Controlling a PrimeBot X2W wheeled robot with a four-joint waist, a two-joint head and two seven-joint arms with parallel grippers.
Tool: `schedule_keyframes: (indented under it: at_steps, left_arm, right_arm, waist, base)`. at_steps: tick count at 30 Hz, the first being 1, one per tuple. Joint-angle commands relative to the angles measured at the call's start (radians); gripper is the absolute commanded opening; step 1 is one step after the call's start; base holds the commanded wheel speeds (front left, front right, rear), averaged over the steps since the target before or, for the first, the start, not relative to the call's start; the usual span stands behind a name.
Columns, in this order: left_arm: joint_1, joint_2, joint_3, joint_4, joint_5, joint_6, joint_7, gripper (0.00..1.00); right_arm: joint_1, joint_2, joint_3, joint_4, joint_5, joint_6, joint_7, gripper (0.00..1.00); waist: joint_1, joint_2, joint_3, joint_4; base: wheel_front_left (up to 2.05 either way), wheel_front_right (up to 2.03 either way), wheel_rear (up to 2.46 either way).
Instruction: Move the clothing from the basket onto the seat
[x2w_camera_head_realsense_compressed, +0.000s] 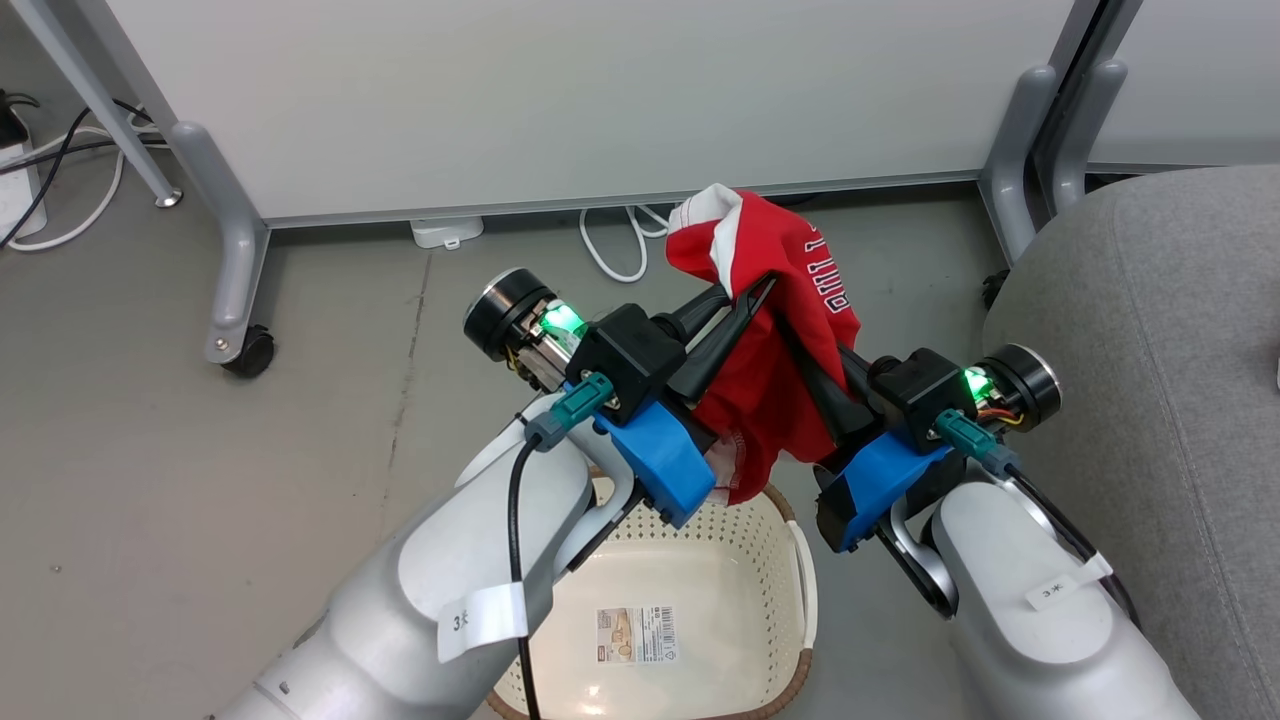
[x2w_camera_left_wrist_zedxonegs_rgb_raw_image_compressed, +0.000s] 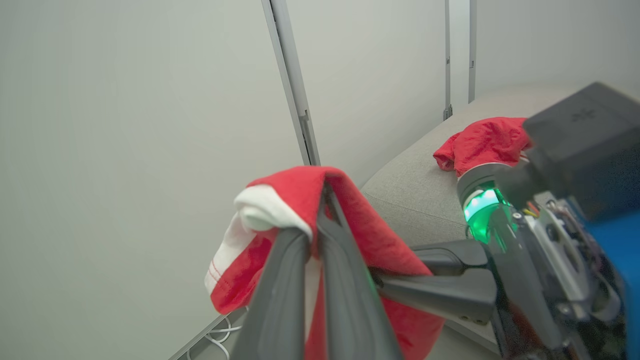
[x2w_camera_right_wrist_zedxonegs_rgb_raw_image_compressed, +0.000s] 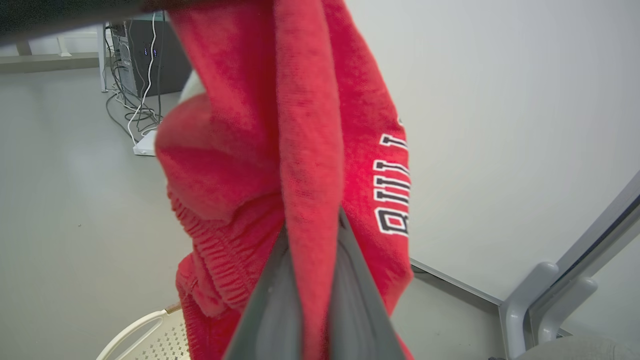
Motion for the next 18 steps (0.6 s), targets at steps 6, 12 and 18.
schedule_keyframes:
  at_steps: [6,12,18]
  left_arm:
    - [-0.004,0.005,-0.001,0.004,-0.006,-0.001,-0.005,0.00]
    - [0.002,0.006,-0.004,0.006,-0.009,-0.001,-0.005,0.00]
    - [0.010,0.002,-0.008,0.019,-0.020,-0.001,-0.005,1.00]
  right_arm:
    - [-0.012,0.005,-0.004,-0.004,0.008,0.000,0.000,0.00]
    - [-0.005,0.005,-0.006,-0.009,0.009,0.000,0.000,0.00]
    - [0.000,0.005,-0.014,-0.014,0.014,0.000,0.000,0.00]
  waist:
    - [0.0000,0.0000,-0.004,-0.002]
    - [0.0000,0.0000,-0.006,-0.004]
    - [0.0000,0.0000,-0.008,-0.005]
  base:
    - [0.00,0.00,0.00]
    - [0.00,0.00,0.00]
    - [0.00,0.00,0.00]
